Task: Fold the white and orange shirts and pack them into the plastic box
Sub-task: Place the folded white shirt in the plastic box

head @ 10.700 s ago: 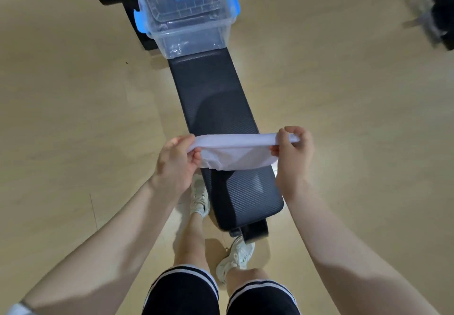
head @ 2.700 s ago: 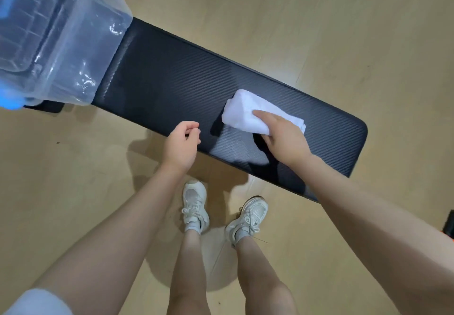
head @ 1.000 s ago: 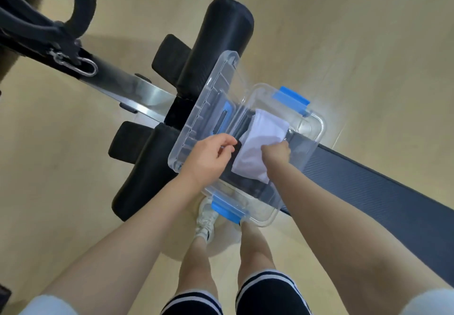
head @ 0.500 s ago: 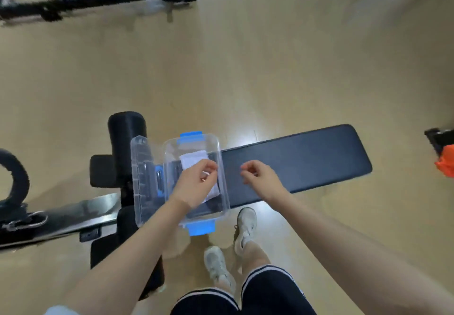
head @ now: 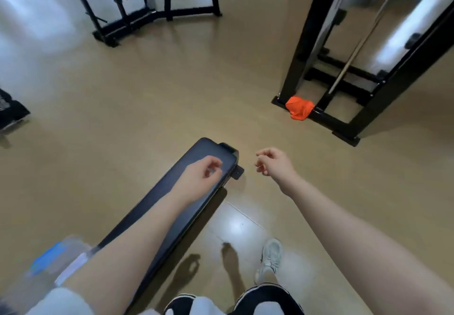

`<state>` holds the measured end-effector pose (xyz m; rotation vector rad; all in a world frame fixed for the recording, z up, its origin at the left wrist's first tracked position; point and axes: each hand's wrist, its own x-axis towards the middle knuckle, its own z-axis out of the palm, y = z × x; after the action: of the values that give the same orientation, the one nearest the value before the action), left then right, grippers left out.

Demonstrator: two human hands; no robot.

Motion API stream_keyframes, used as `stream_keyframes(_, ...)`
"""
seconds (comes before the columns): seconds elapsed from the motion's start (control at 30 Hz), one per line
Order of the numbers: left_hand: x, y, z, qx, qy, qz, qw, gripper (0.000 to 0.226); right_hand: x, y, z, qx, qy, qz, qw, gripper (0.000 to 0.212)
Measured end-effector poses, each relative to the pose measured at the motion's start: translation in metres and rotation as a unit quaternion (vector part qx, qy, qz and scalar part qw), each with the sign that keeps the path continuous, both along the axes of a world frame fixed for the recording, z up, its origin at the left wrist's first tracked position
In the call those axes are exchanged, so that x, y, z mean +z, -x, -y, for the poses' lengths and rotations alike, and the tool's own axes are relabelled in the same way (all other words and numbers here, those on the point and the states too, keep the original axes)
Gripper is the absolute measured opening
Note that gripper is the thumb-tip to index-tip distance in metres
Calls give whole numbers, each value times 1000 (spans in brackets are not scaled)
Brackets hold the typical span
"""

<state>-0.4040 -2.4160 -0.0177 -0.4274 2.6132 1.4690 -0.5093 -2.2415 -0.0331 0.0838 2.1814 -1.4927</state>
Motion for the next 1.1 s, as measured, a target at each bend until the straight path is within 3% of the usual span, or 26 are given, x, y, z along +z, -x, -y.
stream_keyframes(0.27, 13, 179, -125, -55, 31, 14, 998, 17, 16, 152, -131, 29, -42, 4, 999, 16)
stream_keyframes(0.53, 12, 322, -191, -80, 69, -13, 994, 22, 29, 268, -211, 3, -54, 7, 999, 11)
stream_keyframes(0.73, -5, 460, -221, -84, 40, -19, 995, 18, 11, 392, -240, -34, -46, 22, 998, 13)
stream_keyframes(0.97, -31, 658, -228, -65, -8, 6, 998, 13, -21, 581, -245, -12, -99, 45, 994, 9)
stream_keyframes(1.1, -35, 750, -227, -45, -22, 18, 999, 12, -28, 678, -246, 24, -141, 28, 989, 18)
